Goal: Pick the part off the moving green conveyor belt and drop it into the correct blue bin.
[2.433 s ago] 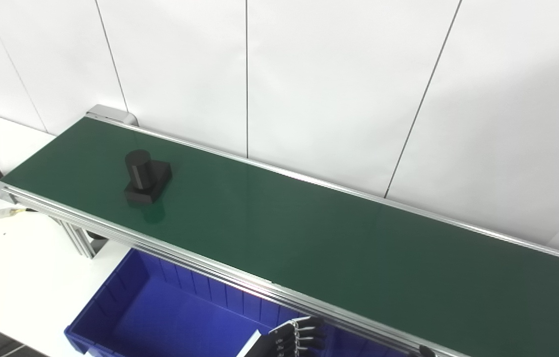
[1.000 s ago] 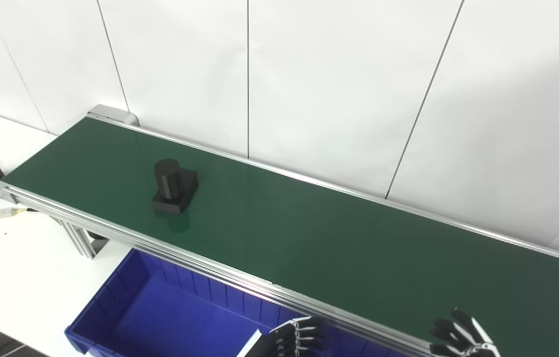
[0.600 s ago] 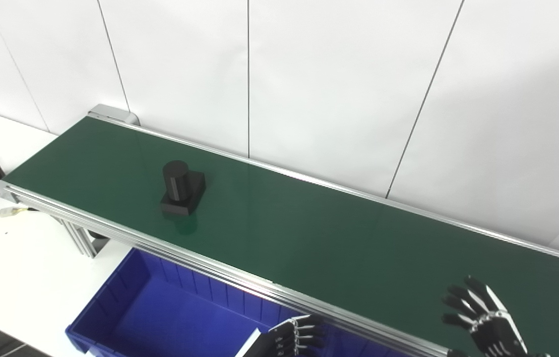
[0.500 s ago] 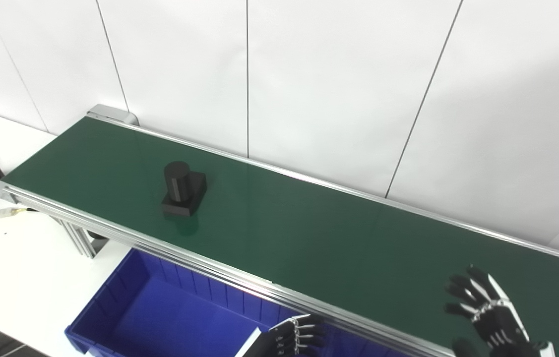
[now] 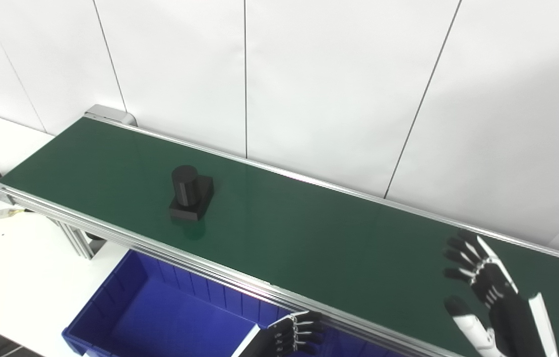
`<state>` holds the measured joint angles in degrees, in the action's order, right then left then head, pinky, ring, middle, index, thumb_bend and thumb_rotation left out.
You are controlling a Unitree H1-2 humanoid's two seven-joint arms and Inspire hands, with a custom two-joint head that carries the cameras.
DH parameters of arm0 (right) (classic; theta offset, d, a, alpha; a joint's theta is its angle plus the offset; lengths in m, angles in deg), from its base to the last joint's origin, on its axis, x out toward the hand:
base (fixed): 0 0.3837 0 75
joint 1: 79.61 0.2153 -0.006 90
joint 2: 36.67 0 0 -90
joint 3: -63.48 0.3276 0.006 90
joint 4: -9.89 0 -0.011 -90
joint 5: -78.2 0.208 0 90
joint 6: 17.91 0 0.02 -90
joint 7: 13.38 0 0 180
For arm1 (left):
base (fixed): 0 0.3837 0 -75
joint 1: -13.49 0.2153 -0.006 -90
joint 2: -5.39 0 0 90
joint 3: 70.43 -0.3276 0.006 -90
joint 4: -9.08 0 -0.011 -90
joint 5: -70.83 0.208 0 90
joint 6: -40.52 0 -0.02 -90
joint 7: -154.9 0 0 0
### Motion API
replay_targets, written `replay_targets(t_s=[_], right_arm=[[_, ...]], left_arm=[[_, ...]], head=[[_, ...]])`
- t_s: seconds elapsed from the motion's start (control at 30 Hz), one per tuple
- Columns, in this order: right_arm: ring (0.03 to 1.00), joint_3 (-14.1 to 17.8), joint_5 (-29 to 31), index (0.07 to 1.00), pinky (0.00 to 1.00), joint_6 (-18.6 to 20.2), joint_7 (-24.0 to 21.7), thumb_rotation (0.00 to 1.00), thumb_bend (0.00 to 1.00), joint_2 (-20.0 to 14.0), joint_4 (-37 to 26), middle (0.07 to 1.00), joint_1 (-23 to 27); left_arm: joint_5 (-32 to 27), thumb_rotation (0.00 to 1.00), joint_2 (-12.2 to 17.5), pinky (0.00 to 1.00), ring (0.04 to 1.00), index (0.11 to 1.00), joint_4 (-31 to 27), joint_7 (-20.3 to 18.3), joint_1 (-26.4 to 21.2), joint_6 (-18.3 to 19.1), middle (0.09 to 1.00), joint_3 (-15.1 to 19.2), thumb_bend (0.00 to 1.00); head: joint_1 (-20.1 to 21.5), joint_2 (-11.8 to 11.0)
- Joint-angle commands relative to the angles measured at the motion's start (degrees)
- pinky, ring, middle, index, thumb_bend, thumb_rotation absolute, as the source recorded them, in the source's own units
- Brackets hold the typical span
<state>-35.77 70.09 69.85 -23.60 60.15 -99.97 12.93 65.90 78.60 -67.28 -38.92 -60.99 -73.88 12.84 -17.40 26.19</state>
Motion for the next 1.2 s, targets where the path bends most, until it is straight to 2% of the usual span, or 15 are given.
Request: replay_targets(t_s=[0.0,0.23,0.37,0.67,1.0,1.17], right_arm=[[0.837,0.0,-0.3,0.913,0.73,1.8,0.0,0.64,0.6,0.7,-2.6,0.864,2.7],[0.858,-0.3,-1.6,0.909,0.78,6.8,-0.3,0.61,0.61,2.2,-4.1,0.872,6.6],[0.866,-0.7,-2.8,0.904,0.79,9.3,-0.1,0.54,0.6,3.1,-4.2,0.878,8.1],[0.866,-1.3,-3.7,0.912,0.8,9.1,0.8,0.51,0.6,5.2,-0.8,0.879,11.4],[0.872,-1.8,-5.6,0.906,0.78,10.8,1.2,0.47,0.63,7.5,3.9,0.885,15.7],[0.87,-2.8,-7.6,0.901,0.81,9.0,1.9,0.46,0.64,7.7,8.5,0.883,18.1]], left_arm=[[-0.3,0.49,0.2,0.68,0.74,0.812,-0.6,-0.9,-0.7,-2.5,0.777,0.1,0.9],[-0.2,0.51,0.5,0.68,0.746,0.82,-0.8,-1.0,-0.5,-2.5,0.78,0.2,0.92],[0.0,0.52,0.5,0.68,0.746,0.821,-1.1,-0.9,-0.4,-2.5,0.779,0.2,0.94],[-0.5,0.52,0.5,0.69,0.752,0.82,-0.8,-1.1,-0.5,-2.5,0.785,0.3,0.95],[-0.4,0.52,0.2,0.69,0.754,0.821,-0.5,-1.0,-0.9,-2.5,0.787,0.2,0.94],[-0.2,0.53,0.0,0.69,0.755,0.82,-0.4,-1.0,-1.0,-2.5,0.786,0.3,0.94]], head=[[0.3,0.0],[0.9,0.4],[1.1,0.6],[1.7,0.8],[2.4,1.0],[2.7,1.0]])
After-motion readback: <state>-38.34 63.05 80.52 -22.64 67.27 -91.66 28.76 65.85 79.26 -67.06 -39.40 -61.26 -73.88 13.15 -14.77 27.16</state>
